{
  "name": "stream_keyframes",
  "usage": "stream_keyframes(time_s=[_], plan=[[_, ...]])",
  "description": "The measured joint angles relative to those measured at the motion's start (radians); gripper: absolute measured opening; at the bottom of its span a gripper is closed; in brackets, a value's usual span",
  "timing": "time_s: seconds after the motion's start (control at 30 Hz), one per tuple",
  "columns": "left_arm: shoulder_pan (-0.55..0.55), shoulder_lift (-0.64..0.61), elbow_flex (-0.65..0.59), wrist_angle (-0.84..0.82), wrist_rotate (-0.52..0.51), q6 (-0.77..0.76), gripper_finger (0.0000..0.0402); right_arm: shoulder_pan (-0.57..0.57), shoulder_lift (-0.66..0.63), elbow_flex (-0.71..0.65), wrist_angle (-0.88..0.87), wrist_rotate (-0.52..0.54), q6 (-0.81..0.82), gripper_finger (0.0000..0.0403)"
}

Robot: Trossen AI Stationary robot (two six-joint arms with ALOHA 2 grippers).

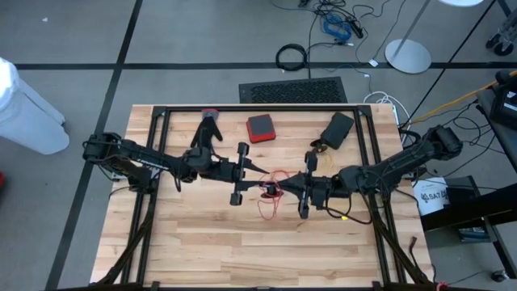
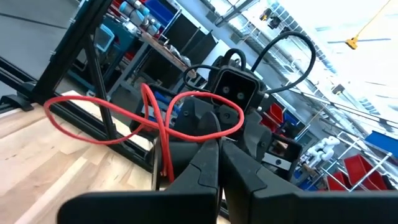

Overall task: Coil cords
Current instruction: Uncoil the red wire from the spool

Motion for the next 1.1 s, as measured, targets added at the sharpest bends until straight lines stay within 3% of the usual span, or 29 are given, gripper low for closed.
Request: stream_keyframes(time_s=[0.6, 0.8, 1.1], plan=[[-0.004, 0.001, 0.000, -0.017, 0.028, -0.023, 0.0125, 0.117, -0.131, 0.001, -0.136, 0.255, -0.042, 0.0000], [-0.003, 0.001, 0.000, -0.015, 0.035, -0.023, 0.0125, 0.123, -0.131, 0.001, -0.144, 0.220, -0.038, 0.0000], [-0.003, 0.001, 0.011, 0.056, -0.037, -0.018, 0.0125, 0.090, -0.107, 0.001, -0.137, 0.159, -0.003, 0.0000]])
